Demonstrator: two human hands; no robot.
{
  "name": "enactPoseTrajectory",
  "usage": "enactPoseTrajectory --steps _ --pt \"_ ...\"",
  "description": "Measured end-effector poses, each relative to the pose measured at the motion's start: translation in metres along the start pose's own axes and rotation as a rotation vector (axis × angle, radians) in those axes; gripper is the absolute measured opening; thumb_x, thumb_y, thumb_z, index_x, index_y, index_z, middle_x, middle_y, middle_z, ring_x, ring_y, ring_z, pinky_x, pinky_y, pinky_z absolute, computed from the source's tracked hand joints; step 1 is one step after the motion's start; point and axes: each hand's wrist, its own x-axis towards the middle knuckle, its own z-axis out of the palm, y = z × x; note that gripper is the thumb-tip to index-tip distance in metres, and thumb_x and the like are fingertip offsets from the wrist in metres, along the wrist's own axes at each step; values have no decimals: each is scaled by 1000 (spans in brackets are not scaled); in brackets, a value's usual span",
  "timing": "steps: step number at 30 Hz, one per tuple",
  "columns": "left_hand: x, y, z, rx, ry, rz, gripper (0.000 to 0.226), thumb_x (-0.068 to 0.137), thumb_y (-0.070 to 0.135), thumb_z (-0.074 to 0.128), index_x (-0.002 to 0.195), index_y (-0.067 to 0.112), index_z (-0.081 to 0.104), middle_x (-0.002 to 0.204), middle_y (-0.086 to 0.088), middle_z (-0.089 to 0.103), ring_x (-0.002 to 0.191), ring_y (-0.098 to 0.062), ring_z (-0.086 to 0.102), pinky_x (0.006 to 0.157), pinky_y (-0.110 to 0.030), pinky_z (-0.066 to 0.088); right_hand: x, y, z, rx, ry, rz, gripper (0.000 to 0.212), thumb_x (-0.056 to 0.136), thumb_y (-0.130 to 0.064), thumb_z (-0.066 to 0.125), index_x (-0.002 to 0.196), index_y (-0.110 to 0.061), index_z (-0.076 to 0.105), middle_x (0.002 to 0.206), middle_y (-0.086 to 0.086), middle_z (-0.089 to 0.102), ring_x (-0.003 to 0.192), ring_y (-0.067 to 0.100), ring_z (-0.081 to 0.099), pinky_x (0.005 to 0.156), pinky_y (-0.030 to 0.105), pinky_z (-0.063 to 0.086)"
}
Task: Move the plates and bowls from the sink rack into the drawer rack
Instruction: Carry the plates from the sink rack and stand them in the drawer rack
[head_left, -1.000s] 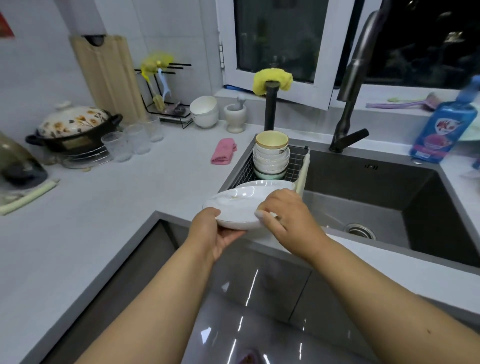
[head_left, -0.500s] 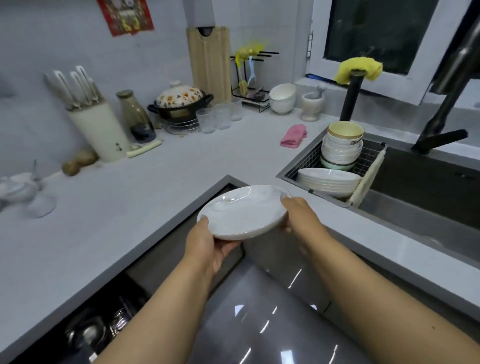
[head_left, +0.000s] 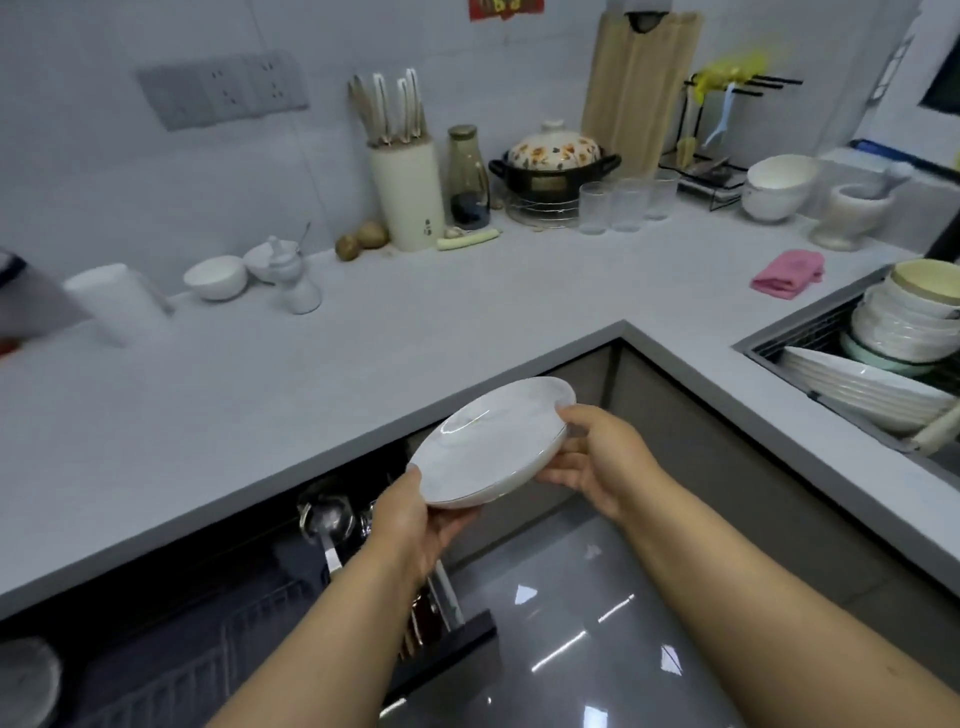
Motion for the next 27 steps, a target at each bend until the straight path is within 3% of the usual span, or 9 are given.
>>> enactPoseTrajectory --steps 5,8,10,11,14,18,22,25,27 --pt "-1 10 -88 201 162 -14 37 100 41 39 99 11 61 91 -17 70 75 -32 68 59 -36 57 -5 31 70 -140 -126 10 13 97 -20 48 103 -12 56 91 16 66 73 29 66 67 41 57" --pt "0 20 -148 262 287 -19 42 101 41 38 94 5 58 94 -19 69 79 -35 68 55 -36 58 -10 56 114 -258 -190 27 20 96 -20 49 112 -10 56 96 18 67 71 28 67 63 37 57" --pt "-1 24 -187 315 338 4 41 101 40 36 91 5 54 95 -22 68 84 -37 67 66 -42 59 -14 75 144 -310 -226 51 19 96 -19 49 111 -10 56 97 18 68 69 26 67 61 36 57" --pt "-1 25 -207 346 362 21 40 101 40 35 89 6 53 92 -23 67 84 -37 67 71 -45 58 -16 85 159 -336 -237 66 17 96 -19 49 109 -10 56 94 17 68 66 24 67 60 35 56" --pt "-4 27 -271 438 431 62 42 103 35 34 72 10 47 70 -17 57 68 -32 59 67 -40 53 -21 118 201 -417 -263 107 12 96 -19 49 102 -11 57 80 11 65 55 18 64 58 34 55" --pt "-7 32 -360 690 497 135 50 101 36 32 60 11 44 57 -5 43 64 -26 44 68 -44 43 -21 166 261 -519 -320 165 13 95 -14 47 99 -10 59 78 9 64 60 19 63 51 31 53" --pt "-32 40 -428 907 586 169 42 102 30 34 65 12 46 72 -7 53 75 -26 49 67 -32 33 -17 223 319 -617 -358 206 23 93 -17 52 112 -5 55 88 15 63 67 25 62 53 35 56" --pt "-39 39 -479 954 616 118 34 100 35 36 84 11 53 88 -10 61 81 -27 52 70 -32 37 -17 261 359 -698 -408 234 26 93 -19 52 114 -3 52 88 15 62 64 25 59 53 34 53" --pt "-41 38 -508 1006 608 108 32 100 36 36 93 10 54 102 -14 63 89 -29 56 76 -32 43 -16 283 385 -752 -438 244 27 93 -20 53 114 -4 50 92 17 62 66 28 59 60 42 53"
